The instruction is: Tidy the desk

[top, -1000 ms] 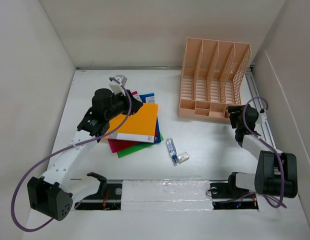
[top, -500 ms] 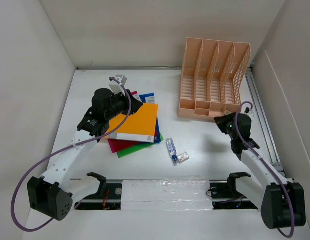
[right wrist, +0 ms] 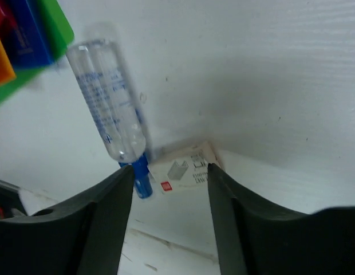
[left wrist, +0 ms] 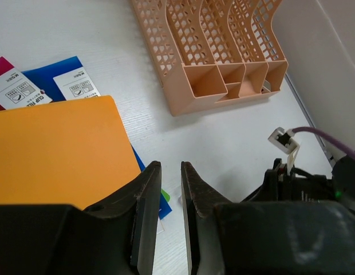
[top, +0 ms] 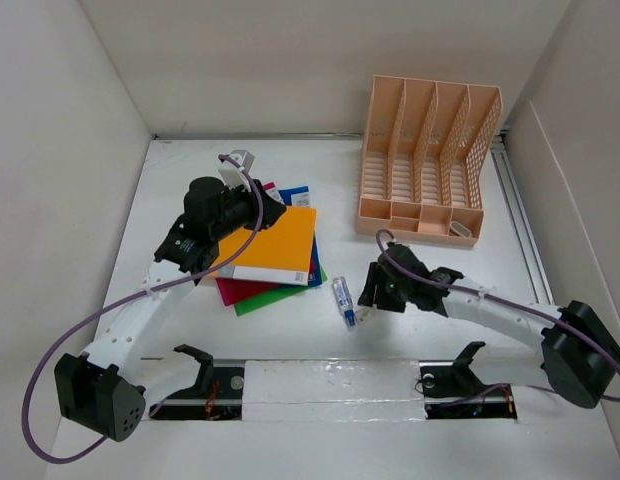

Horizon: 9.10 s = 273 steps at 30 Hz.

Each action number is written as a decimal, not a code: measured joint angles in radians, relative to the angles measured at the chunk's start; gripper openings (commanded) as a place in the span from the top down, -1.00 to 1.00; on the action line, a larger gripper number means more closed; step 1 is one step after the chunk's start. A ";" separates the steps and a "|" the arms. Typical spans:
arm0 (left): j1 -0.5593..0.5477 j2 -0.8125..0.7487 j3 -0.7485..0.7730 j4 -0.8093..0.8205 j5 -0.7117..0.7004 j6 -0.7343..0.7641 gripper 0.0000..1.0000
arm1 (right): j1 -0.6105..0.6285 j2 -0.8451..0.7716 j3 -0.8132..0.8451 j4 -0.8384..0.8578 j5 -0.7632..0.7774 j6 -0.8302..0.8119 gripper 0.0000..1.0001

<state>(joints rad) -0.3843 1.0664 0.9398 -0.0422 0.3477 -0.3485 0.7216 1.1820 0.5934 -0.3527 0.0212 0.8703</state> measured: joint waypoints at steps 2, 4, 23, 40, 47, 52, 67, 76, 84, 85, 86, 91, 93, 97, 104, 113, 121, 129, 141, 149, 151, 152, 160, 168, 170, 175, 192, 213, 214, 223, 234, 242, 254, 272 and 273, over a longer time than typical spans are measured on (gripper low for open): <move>0.000 0.000 0.000 0.000 0.000 0.000 0.64 | 0.051 0.017 0.024 -0.050 0.020 0.005 -0.44; 0.000 0.000 0.000 0.000 0.000 0.000 0.64 | 0.078 0.014 0.039 -0.094 0.036 0.010 -0.61; 0.000 -0.011 0.000 0.000 0.004 0.000 0.63 | 0.092 0.080 0.047 -0.120 0.057 0.071 -0.32; 0.000 -0.015 -0.001 0.000 0.013 0.000 0.64 | 0.106 0.019 0.018 -0.136 -0.007 0.135 -0.18; 0.000 -0.021 -0.010 0.000 0.015 0.000 0.63 | 0.106 0.100 0.011 -0.058 -0.060 0.150 -0.38; 0.000 -0.026 -0.010 0.000 0.015 0.000 0.63 | 0.095 0.112 0.012 -0.002 -0.024 0.149 -0.46; 0.000 -0.035 -0.010 0.000 0.012 0.000 0.63 | 0.064 0.220 0.087 0.047 0.139 0.095 -0.16; 0.000 -0.035 -0.010 0.000 0.011 0.000 0.63 | 0.103 0.264 0.131 0.027 0.191 0.072 -0.24; 0.000 -0.035 -0.010 0.000 0.012 0.000 0.63 | 0.134 0.264 0.137 -0.007 0.222 0.076 -0.26; 0.000 -0.035 -0.010 0.000 0.012 0.000 0.63 | 0.135 0.262 0.137 -0.014 0.228 0.078 -0.26; 0.000 -0.035 -0.010 0.000 0.012 0.000 0.63 | 0.137 0.260 0.137 -0.023 0.233 0.080 -0.26; 0.000 -0.035 -0.010 0.000 0.015 0.000 0.63 | 0.137 0.253 0.137 -0.061 0.250 0.094 -0.13; 0.000 -0.035 -0.010 0.000 0.015 0.000 0.63 | 0.137 0.253 0.137 -0.064 0.251 0.095 -0.03; 0.000 -0.035 -0.010 0.000 0.016 0.000 0.63 | 0.137 0.258 0.137 -0.066 0.248 0.095 0.28; 0.000 -0.037 -0.011 0.001 0.016 0.000 0.63 | 0.137 0.266 0.148 -0.068 0.250 0.097 0.57; 0.000 -0.049 -0.013 0.016 0.041 -0.010 0.62 | -0.051 0.098 0.165 -0.057 0.335 0.069 0.59; 0.000 -0.094 -0.031 0.058 0.101 -0.051 0.55 | -0.428 -0.055 0.161 0.105 0.457 -0.005 0.57; -0.010 -0.156 -0.037 0.073 0.116 -0.058 0.54 | -0.660 -0.027 0.119 0.232 0.552 -0.002 0.60; -0.026 -0.153 -0.037 0.070 0.104 -0.053 0.55 | -0.782 0.132 0.135 0.318 0.559 0.024 0.53; -0.026 -0.132 -0.037 0.064 0.095 -0.049 0.54 | -0.853 0.212 0.185 0.344 0.469 0.014 0.53; -0.026 -0.131 -0.037 0.059 0.093 -0.048 0.54 | -0.853 0.220 0.190 0.355 0.455 0.010 0.50; -0.026 -0.131 -0.037 0.059 0.093 -0.046 0.54 | -0.853 0.225 0.192 0.361 0.447 0.008 0.49; -0.026 -0.117 -0.037 0.057 0.092 -0.042 0.54 | -0.853 0.239 0.211 0.372 0.388 -0.013 0.37; -0.026 -0.110 -0.037 0.052 0.089 -0.040 0.53 | -0.853 0.239 0.211 0.372 0.349 -0.038 0.03; -0.026 -0.110 -0.037 0.052 0.089 -0.040 0.53 | -0.853 0.239 0.211 0.372 0.342 -0.042 0.01; -0.026 -0.110 -0.037 0.052 0.088 -0.037 0.53 | -0.853 0.238 0.211 0.372 0.324 -0.048 0.01; -0.026 -0.110 -0.037 0.047 0.070 -0.026 0.53 | -0.277 0.079 0.172 0.278 0.021 -0.229 -0.27; -0.026 -0.106 -0.037 0.037 0.052 -0.019 0.52 | 0.055 0.425 0.276 0.111 0.085 -0.294 -0.30; -0.026 -0.106 -0.037 0.037 0.052 -0.018 0.53 | 0.050 0.435 0.286 0.119 0.096 -0.294 -0.30; -0.026 -0.106 -0.037 0.036 0.051 -0.016 0.53 | 0.032 0.476 0.323 0.140 0.129 -0.291 -0.34; -0.026 -0.092 -0.037 0.033 0.052 -0.015 0.53 | 0.108 0.150 0.162 0.026 0.104 -0.212 -0.51; -0.026 -0.092 -0.037 0.033 0.053 -0.015 0.53 | 0.170 0.167 0.093 0.000 0.053 -0.140 -0.06; -0.026 -0.092 -0.037 0.033 0.057 -0.015 0.53 | 0.170 0.186 0.077 -0.006 0.085 -0.058 0.35; -0.026 -0.092 -0.037 0.034 0.068 -0.015 0.53 | 0.184 0.158 0.077 -0.077 0.086 -0.005 0.68; -0.026 -0.092 -0.037 0.034 0.069 -0.015 0.53 | 0.186 0.151 0.076 -0.087 0.088 -0.002 0.69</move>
<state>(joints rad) -0.4107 0.9749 0.9031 -0.0086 0.4168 -0.3634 0.9073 1.3331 0.6697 -0.4400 0.1093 0.8684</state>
